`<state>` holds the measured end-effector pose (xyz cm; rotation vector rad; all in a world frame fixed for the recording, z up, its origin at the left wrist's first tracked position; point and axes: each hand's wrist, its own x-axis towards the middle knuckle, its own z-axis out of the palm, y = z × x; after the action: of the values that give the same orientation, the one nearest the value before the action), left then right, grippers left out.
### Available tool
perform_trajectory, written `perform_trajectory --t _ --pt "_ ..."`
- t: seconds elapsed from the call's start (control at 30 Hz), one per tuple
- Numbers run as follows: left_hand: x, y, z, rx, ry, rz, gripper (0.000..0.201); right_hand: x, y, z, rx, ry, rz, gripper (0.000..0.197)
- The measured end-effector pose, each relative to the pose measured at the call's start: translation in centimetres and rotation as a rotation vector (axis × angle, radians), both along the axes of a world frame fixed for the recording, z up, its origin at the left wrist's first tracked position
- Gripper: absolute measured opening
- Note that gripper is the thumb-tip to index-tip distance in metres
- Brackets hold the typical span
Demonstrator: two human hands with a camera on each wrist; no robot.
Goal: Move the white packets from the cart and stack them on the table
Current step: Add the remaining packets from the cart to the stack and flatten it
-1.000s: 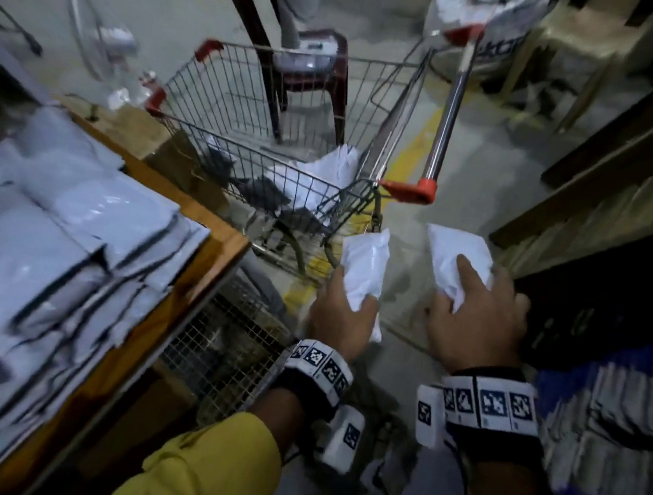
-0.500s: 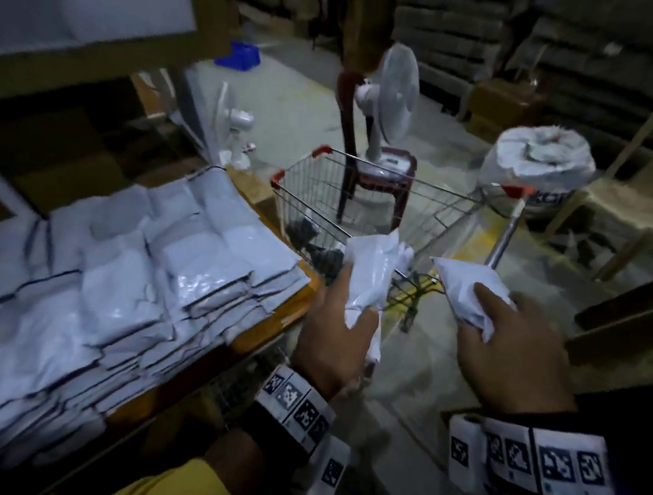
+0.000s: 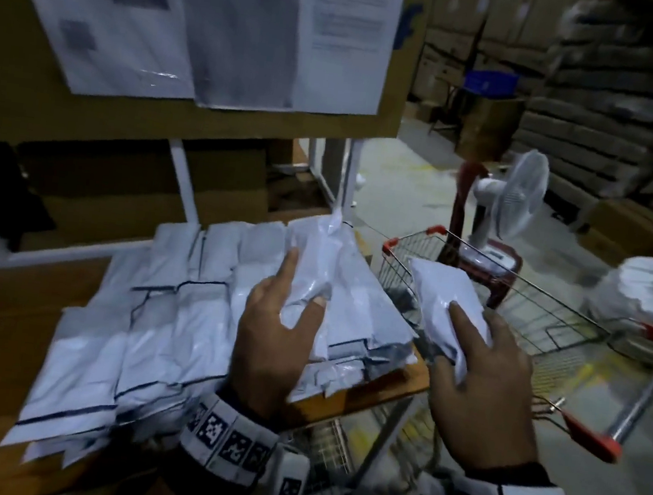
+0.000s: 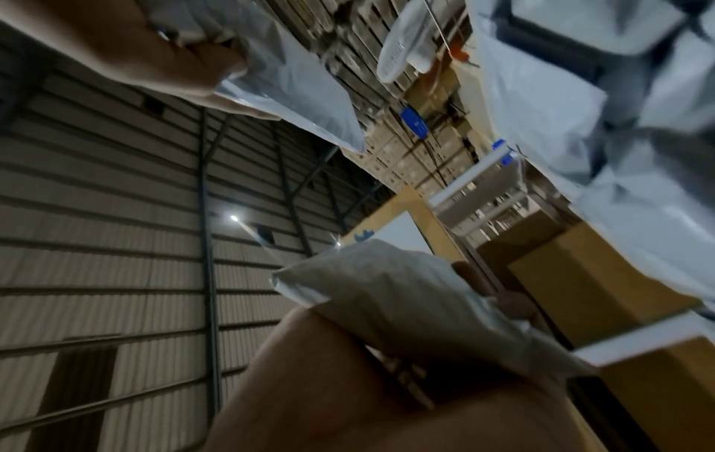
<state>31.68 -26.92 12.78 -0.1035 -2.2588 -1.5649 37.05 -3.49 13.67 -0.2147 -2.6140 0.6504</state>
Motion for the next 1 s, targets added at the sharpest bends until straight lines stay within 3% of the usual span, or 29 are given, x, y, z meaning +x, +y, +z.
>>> perform_trajectory --t 0.33,0.63,0.8,1.0 --pt "-3.7 -5.6 -0.1 -0.059 -0.019 0.256 0.066 -10.9 -1.1 1.1 -0.069 -0.013 0.124 0.062" --pt "-8.5 -6.5 0.3 -0.086 -0.034 0.416 0.069 -24.5 0.2 3.1 0.069 -0.287 0.271 0.065" --pt "-9.8 -6.2 -0.5 -0.075 -0.083 0.478 0.077 -32.4 -4.0 2.1 0.172 -0.412 0.4 0.06" --pt "-9.8 -6.5 -0.6 -0.09 -0.13 0.546 0.078 -37.5 -9.6 -1.9 0.311 -0.585 0.505 0.066"
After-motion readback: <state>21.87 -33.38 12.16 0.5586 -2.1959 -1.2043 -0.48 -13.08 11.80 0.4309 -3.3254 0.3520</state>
